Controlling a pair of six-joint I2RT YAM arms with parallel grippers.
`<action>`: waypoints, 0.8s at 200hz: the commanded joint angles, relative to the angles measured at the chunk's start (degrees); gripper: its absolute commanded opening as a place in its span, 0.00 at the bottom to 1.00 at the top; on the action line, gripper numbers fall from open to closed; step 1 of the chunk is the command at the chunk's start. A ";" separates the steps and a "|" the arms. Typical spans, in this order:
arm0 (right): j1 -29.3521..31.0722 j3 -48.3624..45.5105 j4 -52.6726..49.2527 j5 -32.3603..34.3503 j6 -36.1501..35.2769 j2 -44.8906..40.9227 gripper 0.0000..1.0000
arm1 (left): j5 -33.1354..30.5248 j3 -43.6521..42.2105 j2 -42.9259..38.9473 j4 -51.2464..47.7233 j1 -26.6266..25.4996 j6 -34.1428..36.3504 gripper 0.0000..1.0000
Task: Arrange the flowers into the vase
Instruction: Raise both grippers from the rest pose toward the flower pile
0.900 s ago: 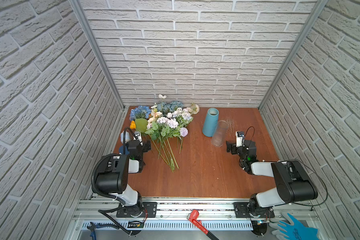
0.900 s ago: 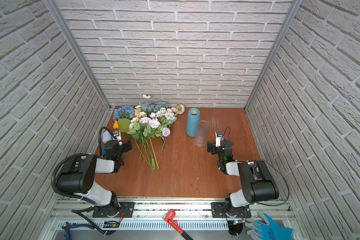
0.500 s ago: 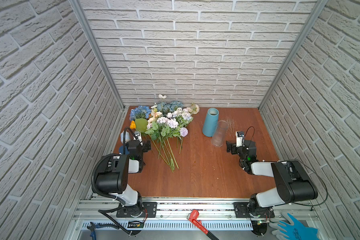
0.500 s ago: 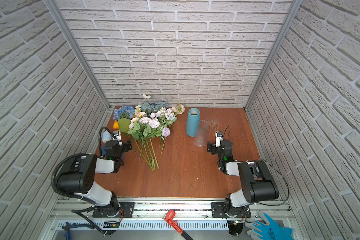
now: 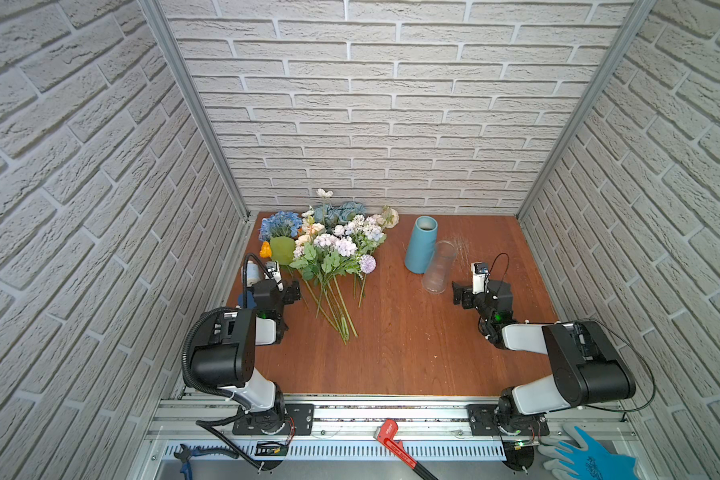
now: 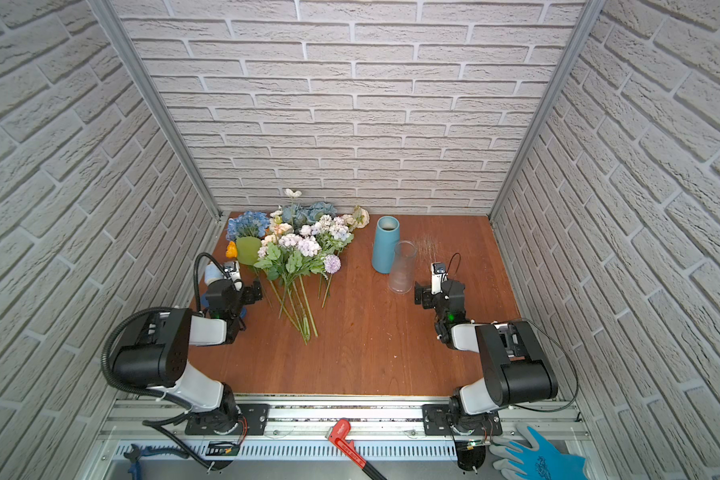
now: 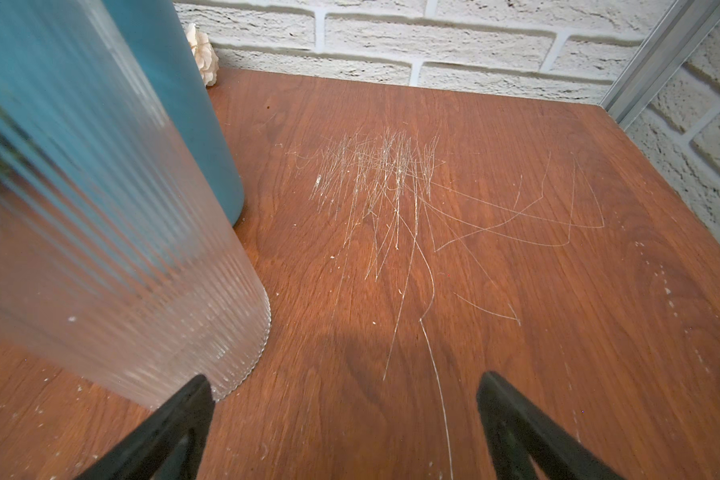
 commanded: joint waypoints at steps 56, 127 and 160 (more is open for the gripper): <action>0.22 2.05 -2.63 -1.61 -0.80 -5.40 0.99 | -6.57 0.43 -4.30 -0.68 -1.64 -0.32 0.98; 0.46 12.63 -41.99 5.18 7.02 -23.66 0.94 | -22.40 5.79 -22.69 -24.02 -4.19 -11.02 0.97; 2.56 21.60 -60.12 4.31 12.07 -28.86 0.91 | -23.95 8.81 -29.07 -31.62 -11.64 -12.55 0.97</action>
